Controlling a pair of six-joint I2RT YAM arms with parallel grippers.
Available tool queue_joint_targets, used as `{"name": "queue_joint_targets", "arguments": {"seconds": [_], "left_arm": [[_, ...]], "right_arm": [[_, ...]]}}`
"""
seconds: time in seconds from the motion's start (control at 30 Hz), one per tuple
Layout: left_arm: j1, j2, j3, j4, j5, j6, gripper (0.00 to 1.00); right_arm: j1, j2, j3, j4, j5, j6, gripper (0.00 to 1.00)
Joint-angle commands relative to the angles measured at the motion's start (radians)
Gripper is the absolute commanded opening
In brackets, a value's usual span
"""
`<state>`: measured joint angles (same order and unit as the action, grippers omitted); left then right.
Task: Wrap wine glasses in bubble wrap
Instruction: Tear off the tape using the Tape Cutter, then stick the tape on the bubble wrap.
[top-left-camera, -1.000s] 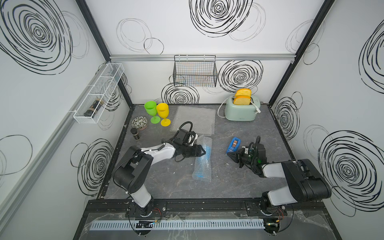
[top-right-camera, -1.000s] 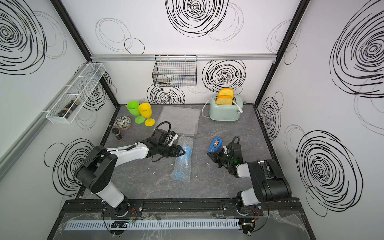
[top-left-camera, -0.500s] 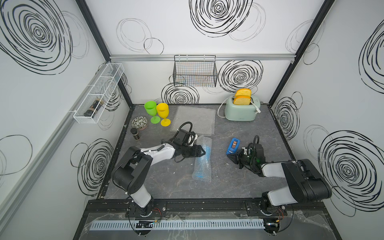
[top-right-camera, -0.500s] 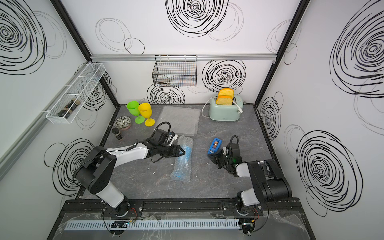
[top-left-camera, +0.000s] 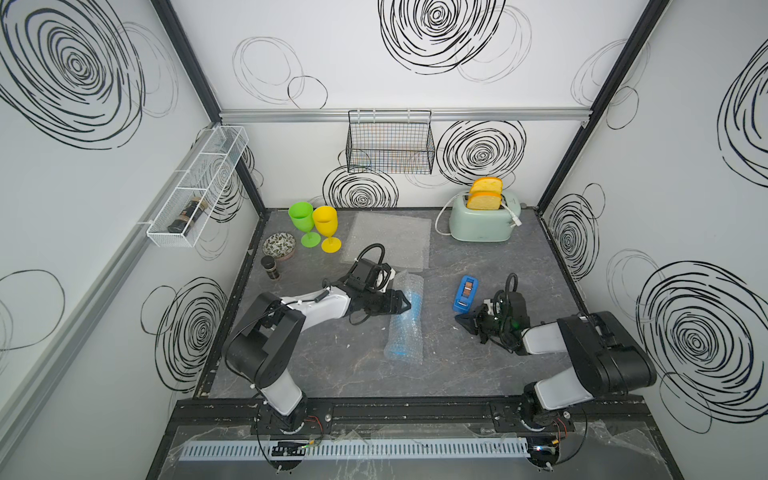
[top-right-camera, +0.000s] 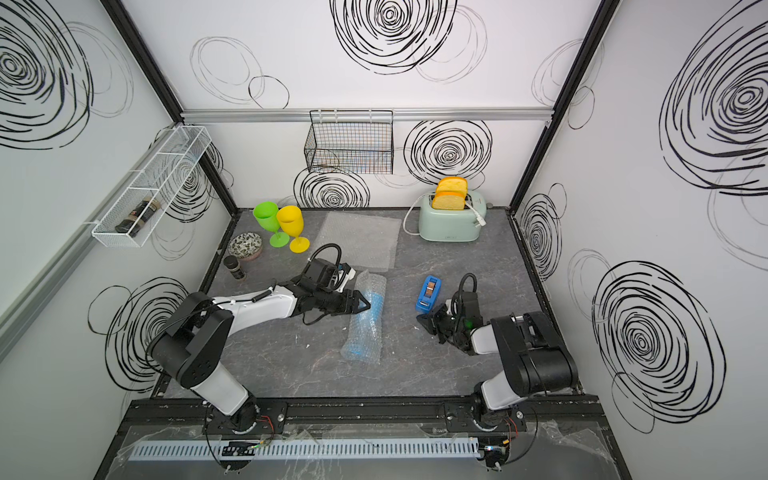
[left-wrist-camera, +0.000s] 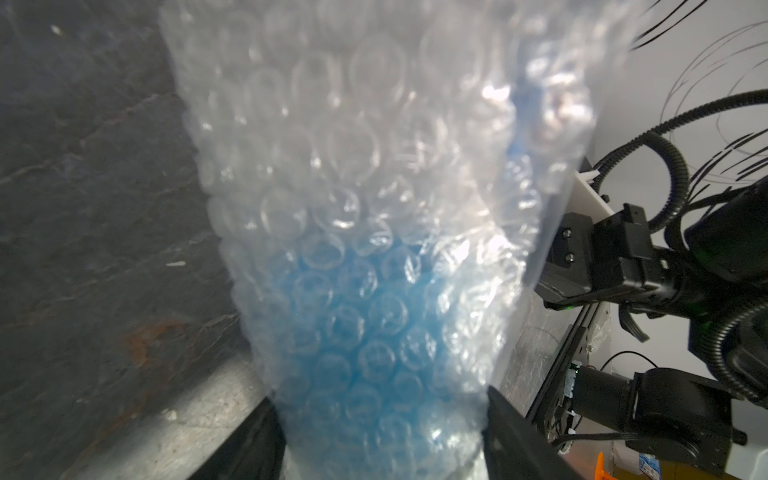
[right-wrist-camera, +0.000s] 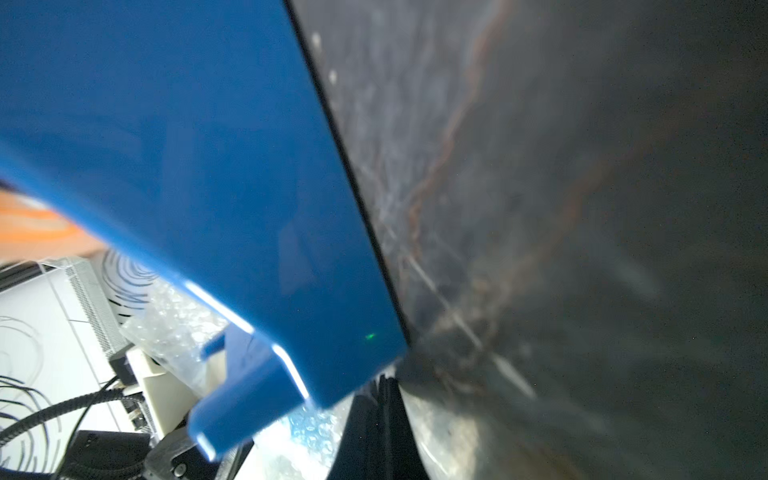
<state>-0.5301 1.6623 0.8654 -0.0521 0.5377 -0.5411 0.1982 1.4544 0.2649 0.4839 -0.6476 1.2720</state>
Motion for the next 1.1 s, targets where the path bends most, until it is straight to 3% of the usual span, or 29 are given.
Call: {"name": "queue_joint_targets", "arguments": {"seconds": [0.0,0.23,0.37,0.47,0.77,1.07], "left_arm": [[0.001,0.012,0.019,-0.08,-0.037,0.042,0.74],[0.012,0.045,0.047,-0.097,-0.027,0.053,0.73],[0.011,0.062,0.066,-0.108,-0.017,0.057,0.73],[0.011,0.065,0.063,-0.102,-0.013,0.06,0.73],[0.008,0.059,0.06,-0.102,-0.014,0.063,0.73],[0.007,0.053,0.05,-0.1,-0.018,0.062,0.73]], "right_arm": [[0.029,-0.118,0.113,-0.288,-0.01,-0.134,0.0],[0.158,-0.121,0.42,-0.704,-0.099,-0.603,0.0],[0.253,0.01,0.6,-0.94,-0.095,-0.859,0.0],[0.312,0.08,0.696,-1.039,-0.075,-0.975,0.0],[0.422,0.203,0.862,-1.198,-0.025,-1.134,0.0],[0.443,0.273,0.948,-1.228,-0.014,-1.152,0.0]]}}
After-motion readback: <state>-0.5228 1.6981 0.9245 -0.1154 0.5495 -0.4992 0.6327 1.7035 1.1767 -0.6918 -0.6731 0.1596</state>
